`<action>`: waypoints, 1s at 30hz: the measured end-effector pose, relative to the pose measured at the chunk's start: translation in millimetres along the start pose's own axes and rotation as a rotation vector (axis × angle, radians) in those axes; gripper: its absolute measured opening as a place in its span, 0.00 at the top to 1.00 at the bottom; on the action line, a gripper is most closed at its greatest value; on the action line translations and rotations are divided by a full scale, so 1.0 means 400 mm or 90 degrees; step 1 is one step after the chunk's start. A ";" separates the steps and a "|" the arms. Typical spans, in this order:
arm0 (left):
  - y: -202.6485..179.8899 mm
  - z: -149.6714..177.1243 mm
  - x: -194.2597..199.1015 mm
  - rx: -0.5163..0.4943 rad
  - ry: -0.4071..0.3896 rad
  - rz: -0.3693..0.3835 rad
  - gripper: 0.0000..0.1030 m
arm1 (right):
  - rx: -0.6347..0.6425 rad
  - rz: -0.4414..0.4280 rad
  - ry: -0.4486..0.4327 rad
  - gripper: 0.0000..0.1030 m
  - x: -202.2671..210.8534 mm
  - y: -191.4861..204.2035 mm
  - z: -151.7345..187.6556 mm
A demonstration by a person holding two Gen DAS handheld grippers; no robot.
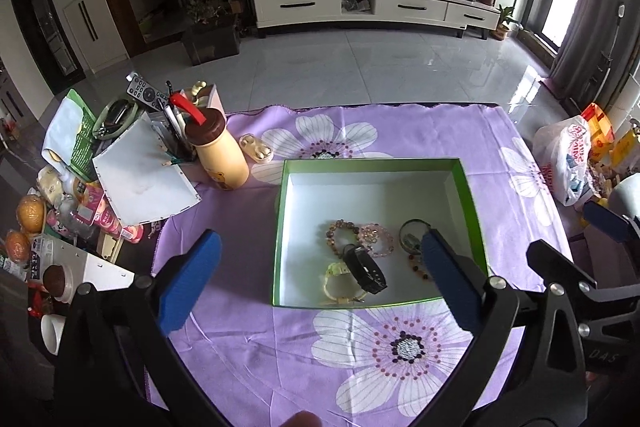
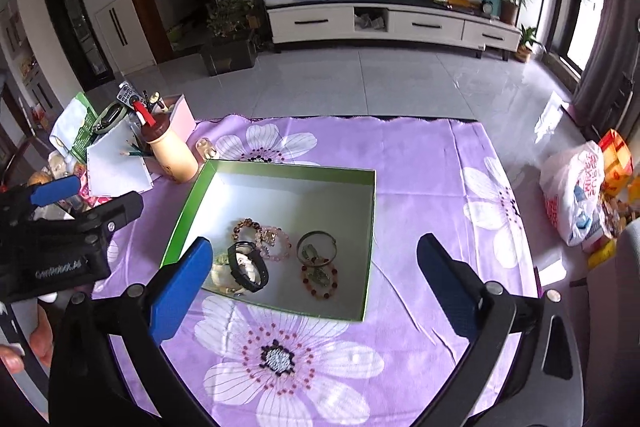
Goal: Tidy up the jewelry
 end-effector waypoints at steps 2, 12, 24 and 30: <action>-0.003 -0.012 0.016 0.000 0.005 0.002 0.02 | -0.005 -0.003 0.006 0.01 0.013 0.001 -0.014; 0.005 -0.041 -0.021 0.030 0.030 -0.015 0.02 | -0.016 0.009 0.061 0.01 -0.050 0.001 -0.036; 0.007 -0.030 -0.072 0.030 0.053 -0.027 0.02 | -0.014 0.012 0.072 0.01 -0.094 -0.001 -0.031; 0.002 -0.028 -0.074 0.026 0.054 -0.031 0.02 | -0.017 0.014 0.073 0.01 -0.099 -0.003 -0.030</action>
Point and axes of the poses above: each gripper's, at about its wrist camera, not at the fingertips, and x roughly against the way its jaws point, y to its left, z to its underside, the point moved 1 cm from there along -x, roughly the way its jaws point
